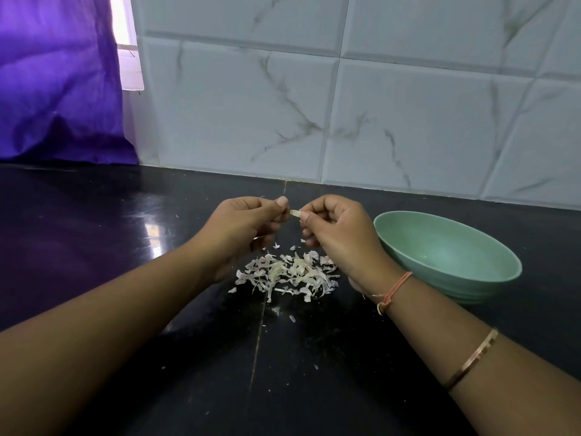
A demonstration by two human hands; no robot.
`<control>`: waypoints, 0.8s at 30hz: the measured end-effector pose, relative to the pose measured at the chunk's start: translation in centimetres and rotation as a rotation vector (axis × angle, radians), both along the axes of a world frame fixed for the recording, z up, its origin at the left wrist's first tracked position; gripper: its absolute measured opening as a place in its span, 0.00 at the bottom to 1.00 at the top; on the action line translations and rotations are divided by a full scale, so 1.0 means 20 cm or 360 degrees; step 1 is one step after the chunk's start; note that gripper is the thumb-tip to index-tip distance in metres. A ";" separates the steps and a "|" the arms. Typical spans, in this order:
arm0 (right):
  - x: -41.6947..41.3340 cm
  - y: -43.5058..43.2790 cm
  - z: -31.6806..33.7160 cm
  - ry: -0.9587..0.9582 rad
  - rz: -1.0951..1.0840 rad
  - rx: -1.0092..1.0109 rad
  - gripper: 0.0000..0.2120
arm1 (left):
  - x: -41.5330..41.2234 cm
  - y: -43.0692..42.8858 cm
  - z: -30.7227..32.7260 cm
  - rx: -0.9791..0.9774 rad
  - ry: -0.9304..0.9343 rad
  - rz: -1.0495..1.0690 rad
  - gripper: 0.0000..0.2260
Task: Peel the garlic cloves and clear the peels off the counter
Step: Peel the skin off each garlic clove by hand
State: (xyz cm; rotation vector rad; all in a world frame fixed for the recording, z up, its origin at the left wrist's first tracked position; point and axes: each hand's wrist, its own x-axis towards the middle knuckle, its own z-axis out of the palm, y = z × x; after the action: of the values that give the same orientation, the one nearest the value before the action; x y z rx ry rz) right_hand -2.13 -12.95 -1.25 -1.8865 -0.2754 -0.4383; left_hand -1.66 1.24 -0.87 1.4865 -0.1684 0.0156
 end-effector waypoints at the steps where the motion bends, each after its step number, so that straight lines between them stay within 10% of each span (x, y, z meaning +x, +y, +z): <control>1: 0.00 0.00 0.00 -0.0002 -0.0004 -0.0009 0.08 | 0.00 0.00 0.00 0.0042 -0.0033 -0.0006 0.07; 24: -0.02 0.00 0.02 0.0532 0.0543 0.0860 0.03 | 0.02 0.00 -0.03 -0.0005 -0.0334 -0.0125 0.02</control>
State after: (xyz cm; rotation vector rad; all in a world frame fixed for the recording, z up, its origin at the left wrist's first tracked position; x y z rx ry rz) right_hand -2.59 -12.93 -0.90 -1.3196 -0.2206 0.0417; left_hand -1.29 1.27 -1.41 1.4727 -0.3962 0.1084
